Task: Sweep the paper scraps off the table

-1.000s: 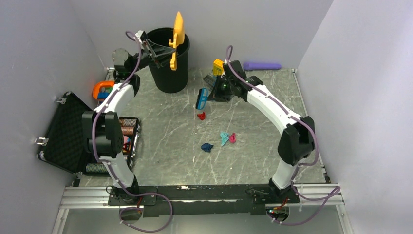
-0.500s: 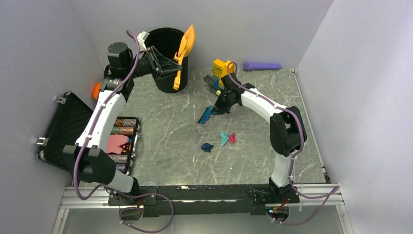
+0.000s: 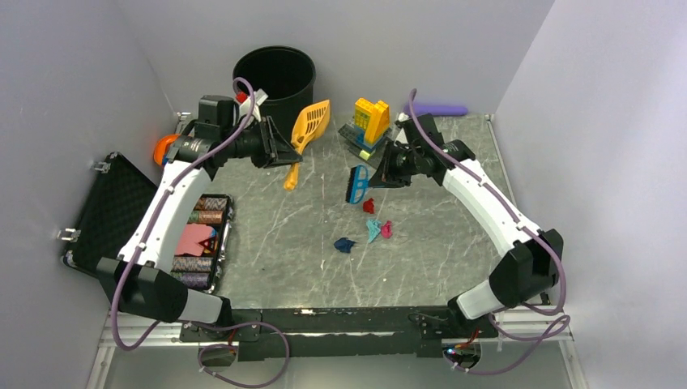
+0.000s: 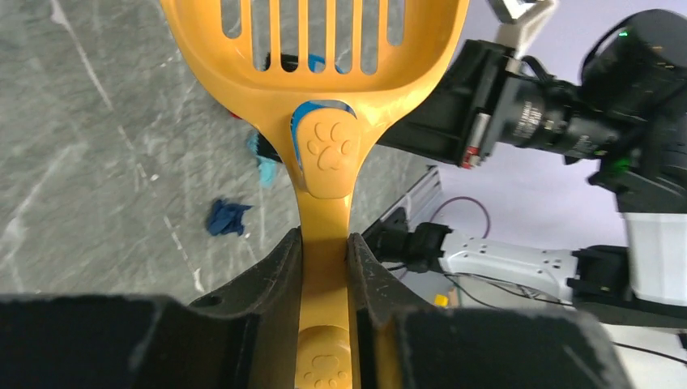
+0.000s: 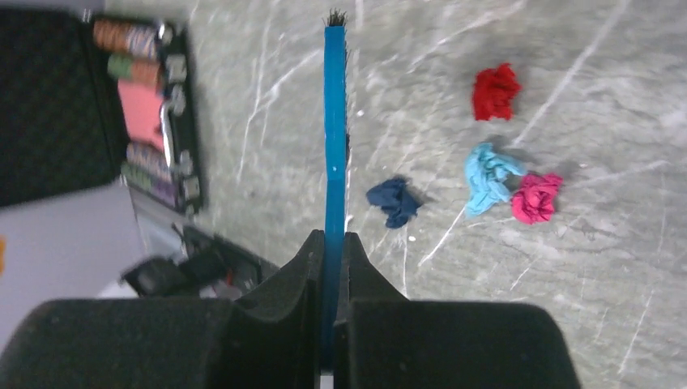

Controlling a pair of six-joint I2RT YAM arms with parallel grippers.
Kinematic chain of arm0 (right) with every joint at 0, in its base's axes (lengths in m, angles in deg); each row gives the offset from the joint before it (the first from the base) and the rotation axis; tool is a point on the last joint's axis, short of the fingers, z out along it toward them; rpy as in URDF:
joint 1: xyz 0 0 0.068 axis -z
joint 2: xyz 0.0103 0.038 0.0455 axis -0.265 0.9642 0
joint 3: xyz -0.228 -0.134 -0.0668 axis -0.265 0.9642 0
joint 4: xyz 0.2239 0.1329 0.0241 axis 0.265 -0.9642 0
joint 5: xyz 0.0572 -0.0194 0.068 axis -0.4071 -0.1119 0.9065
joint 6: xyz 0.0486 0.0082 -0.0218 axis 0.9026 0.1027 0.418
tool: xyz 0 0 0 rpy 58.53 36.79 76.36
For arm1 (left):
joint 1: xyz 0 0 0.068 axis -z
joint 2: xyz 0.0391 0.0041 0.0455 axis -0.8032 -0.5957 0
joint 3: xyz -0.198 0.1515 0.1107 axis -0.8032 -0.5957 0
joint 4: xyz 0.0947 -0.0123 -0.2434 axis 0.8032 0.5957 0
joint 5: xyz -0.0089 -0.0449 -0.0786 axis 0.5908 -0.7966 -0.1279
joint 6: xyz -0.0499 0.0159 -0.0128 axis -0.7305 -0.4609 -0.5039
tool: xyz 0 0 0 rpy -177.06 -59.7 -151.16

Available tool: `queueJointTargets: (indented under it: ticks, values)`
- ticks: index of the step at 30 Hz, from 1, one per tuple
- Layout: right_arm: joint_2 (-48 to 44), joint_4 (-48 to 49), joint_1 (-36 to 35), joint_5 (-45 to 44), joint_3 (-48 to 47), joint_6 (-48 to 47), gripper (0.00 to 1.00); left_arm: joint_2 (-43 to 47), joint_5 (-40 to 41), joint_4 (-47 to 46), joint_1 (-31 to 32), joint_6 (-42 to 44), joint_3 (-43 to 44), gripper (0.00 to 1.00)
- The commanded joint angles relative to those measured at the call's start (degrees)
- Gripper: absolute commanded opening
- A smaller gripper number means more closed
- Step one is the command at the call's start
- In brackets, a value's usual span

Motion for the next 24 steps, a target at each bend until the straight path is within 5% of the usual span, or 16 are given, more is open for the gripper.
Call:
queueJointTargets:
  ticks: [1, 6, 12, 24]
  values:
    - [1.55, -2.94, -4.08, 9.93, -0.83, -15.50, 0.00, 4.04, 4.68, 5.09, 0.23, 7.10, 0.59, 0.00]
    - [5.16, -7.94, -16.47, 7.15, -3.24, -24.61, 0.00, 5.34, 10.40, 9.89, 0.15, 8.91, 1.59, 0.00]
    - [10.05, -10.06, -21.11, 5.73, -2.92, -27.40, 0.00, 8.70, 22.52, 15.42, -0.23, 8.65, -1.36, 0.00]
    - [13.51, -19.39, -20.84, -25.37, -10.27, -25.08, 0.00, 13.72, 39.93, 20.90, -0.39, 7.10, -8.11, 0.00]
